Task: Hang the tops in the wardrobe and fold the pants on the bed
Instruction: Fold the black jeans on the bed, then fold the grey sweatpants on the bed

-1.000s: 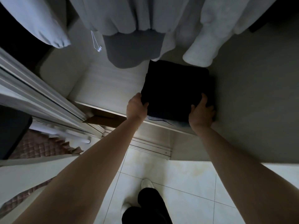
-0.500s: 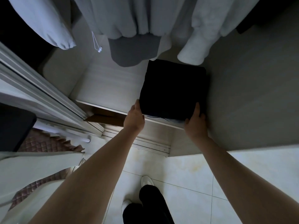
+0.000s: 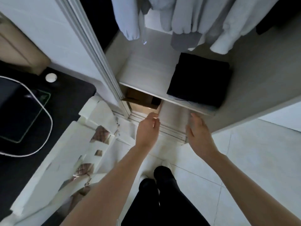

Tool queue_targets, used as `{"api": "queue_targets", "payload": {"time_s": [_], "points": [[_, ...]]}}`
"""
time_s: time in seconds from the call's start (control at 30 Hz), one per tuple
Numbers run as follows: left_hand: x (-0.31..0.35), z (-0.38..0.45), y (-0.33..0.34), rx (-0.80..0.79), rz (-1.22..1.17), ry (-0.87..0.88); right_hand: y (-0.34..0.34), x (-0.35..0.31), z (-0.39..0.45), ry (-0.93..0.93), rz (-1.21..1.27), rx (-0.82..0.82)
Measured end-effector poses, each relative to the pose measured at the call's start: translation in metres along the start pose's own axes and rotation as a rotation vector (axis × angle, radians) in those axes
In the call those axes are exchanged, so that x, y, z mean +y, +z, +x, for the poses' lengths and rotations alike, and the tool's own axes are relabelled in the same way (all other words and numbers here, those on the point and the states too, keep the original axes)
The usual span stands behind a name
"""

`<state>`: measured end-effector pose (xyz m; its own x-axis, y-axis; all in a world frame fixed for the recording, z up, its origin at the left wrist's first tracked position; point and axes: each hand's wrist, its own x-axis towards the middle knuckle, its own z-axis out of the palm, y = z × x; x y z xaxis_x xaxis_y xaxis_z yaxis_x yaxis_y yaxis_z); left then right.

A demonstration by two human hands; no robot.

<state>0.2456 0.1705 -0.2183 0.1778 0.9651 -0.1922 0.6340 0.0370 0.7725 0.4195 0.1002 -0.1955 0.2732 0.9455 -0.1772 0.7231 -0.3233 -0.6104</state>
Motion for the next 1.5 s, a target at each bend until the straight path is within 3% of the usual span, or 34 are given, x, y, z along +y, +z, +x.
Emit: {"api": "queue_targets", "payload": {"time_s": [0.23, 0.47, 0.77, 0.87, 1.0, 1.13, 1.27, 1.5], "points": [[-0.002, -0.135, -0.044, 0.336, -0.249, -0.244, 0.016, -0.061, -0.063, -0.252, 0.065, -0.270], [0.006, -0.252, -0.046, 0.903, -0.435, -0.511, 0.021, -0.082, -0.098, -0.704, -0.065, -0.576], [0.013, -0.439, 0.039, 1.472, -0.495, -0.838, 0.039, -0.076, -0.201, -1.088, -0.191, -0.967], [0.021, -0.518, 0.079, 1.699, -0.522, -0.984, 0.044, -0.069, -0.274, -1.242, -0.240, -1.149], [0.031, -0.607, 0.140, 1.870, -0.596, -1.166, 0.055, -0.045, -0.372, -1.377, -0.287, -1.284], [0.039, -0.701, 0.211, 1.950, -0.660, -1.360, 0.069, -0.008, -0.491, -1.504, -0.393, -1.414], [0.040, -0.794, 0.287, 1.915, -0.802, -1.560, 0.089, 0.043, -0.606, -1.616, -0.532, -1.509], [0.002, -0.922, 0.392, 1.497, -0.954, -1.789, 0.131, 0.103, -0.753, -1.759, -0.787, -1.631]]}}
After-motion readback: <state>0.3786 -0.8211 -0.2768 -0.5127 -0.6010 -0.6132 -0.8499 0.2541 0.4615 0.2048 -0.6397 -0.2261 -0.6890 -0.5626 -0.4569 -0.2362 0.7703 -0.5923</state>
